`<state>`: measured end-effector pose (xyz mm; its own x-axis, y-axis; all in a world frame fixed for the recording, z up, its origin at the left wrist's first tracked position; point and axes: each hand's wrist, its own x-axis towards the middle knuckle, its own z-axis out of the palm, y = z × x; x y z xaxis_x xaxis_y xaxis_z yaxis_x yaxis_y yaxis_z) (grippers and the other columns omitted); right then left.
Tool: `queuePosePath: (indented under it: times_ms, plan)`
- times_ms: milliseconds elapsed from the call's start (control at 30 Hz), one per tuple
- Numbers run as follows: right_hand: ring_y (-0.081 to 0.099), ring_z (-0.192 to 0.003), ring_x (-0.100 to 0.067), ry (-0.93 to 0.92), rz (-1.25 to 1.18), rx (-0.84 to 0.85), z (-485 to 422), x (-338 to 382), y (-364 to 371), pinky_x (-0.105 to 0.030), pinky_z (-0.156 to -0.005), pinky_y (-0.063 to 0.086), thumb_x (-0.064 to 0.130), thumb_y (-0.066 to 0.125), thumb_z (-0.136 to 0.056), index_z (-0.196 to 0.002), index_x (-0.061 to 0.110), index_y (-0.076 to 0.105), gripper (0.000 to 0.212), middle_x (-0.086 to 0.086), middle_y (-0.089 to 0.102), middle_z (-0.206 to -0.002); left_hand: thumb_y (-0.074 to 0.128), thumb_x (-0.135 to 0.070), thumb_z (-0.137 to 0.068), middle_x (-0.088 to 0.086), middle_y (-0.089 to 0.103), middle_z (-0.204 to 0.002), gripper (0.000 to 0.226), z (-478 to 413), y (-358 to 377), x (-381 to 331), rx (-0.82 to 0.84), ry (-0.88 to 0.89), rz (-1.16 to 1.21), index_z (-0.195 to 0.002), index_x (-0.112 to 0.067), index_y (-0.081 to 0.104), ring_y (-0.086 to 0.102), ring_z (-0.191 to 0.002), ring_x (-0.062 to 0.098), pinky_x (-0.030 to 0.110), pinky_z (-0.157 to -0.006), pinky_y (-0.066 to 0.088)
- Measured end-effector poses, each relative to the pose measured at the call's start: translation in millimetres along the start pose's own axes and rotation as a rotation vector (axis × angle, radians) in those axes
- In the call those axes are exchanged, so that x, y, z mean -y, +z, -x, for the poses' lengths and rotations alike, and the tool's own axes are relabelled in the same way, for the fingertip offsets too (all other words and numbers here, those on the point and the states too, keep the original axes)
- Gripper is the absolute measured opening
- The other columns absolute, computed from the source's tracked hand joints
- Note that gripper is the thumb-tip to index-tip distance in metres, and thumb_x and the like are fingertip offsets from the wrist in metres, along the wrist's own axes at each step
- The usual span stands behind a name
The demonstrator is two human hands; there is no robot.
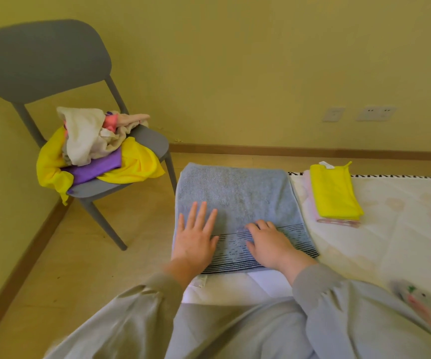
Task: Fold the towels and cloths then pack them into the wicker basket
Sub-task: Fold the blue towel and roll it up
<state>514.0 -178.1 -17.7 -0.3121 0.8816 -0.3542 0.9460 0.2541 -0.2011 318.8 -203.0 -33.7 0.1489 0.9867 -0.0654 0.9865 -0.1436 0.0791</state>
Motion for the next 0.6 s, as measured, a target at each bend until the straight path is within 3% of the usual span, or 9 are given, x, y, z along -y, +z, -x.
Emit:
queuePosePath:
  times_ms: [100, 233, 367, 433, 500, 600]
  plan:
    - [0.033, -0.13, -0.026, 0.043, -0.013, -0.107, 1.2, 1.7, -1.4, -0.039, -0.102, 0.038, 0.03, 0.041, -0.097, -0.144, 0.014, 0.026, 0.052, -0.007, 0.035, -0.141, 0.024, -0.043, -0.101, 0.003, -0.018, -0.159, 0.062, -14.8, 7.0, -30.5, 0.062, 0.116, -0.013, -0.152, -0.025, -0.008, -0.021, -0.144, 0.025, 0.048, -0.116, -0.008]
    - [0.044, -0.125, -0.032, 0.271, -0.103, 0.154, 1.3, -20.8, -1.5, -0.04, -0.101, 0.041, 0.027, 0.051, -0.092, -0.135, 0.012, 0.038, 0.047, -0.011, 0.042, -0.138, 0.013, -0.05, -0.1, -0.001, -0.021, -0.158, 0.059, -18.6, 30.6, -37.3, 0.164, 0.148, -0.014, -0.148, -0.033, -0.016, -0.02, -0.145, 0.024, 0.051, -0.117, -0.004]
    - [0.06, -0.107, -0.028, 0.423, -0.093, 0.23, 9.0, -47.1, -8.5, -0.028, -0.084, 0.046, 0.019, 0.044, -0.095, -0.113, 0.006, 0.061, 0.028, -0.009, 0.063, -0.12, -0.001, -0.055, -0.093, -0.002, -0.025, -0.156, 0.06, -13.1, 39.7, -34.6, 0.133, 0.151, -0.009, -0.146, -0.036, -0.022, -0.025, -0.143, 0.022, 0.051, -0.118, -0.005]
    - [0.059, -0.109, -0.027, 0.531, -0.113, 0.143, 9.2, -53.0, -10.6, -0.029, -0.084, 0.046, 0.019, 0.045, -0.095, -0.112, 0.008, 0.061, 0.026, -0.004, 0.062, -0.12, -0.01, -0.056, -0.086, -0.002, -0.027, -0.155, 0.063, -12.1, 40.8, -34.2, 0.111, 0.162, -0.01, -0.145, -0.037, -0.024, -0.027, -0.141, 0.022, 0.05, -0.118, -0.006]
    - [0.054, -0.115, -0.028, 0.669, -0.096, -0.089, 8.9, -54.4, -14.3, -0.032, -0.085, 0.045, 0.02, 0.051, -0.092, -0.118, 0.01, 0.055, 0.028, -0.008, 0.056, -0.125, -0.013, -0.056, -0.084, -0.001, -0.03, -0.153, 0.063, -11.6, 42.5, -33.9, 0.102, 0.167, -0.015, -0.143, -0.038, -0.026, -0.028, -0.141, 0.023, 0.051, -0.117, -0.006]
    - [0.041, -0.125, -0.029, 0.81, -0.131, -0.228, 9.7, -63.2, -12.1, -0.04, -0.096, 0.039, 0.025, 0.057, -0.089, -0.131, 0.01, 0.039, 0.048, -0.012, 0.042, -0.135, -0.013, -0.057, -0.082, -0.001, -0.031, -0.152, 0.062, -10.0, 42.0, -33.3, 0.115, 0.203, -0.029, -0.14, -0.04, -0.027, -0.029, -0.14, 0.023, 0.052, -0.116, -0.008]
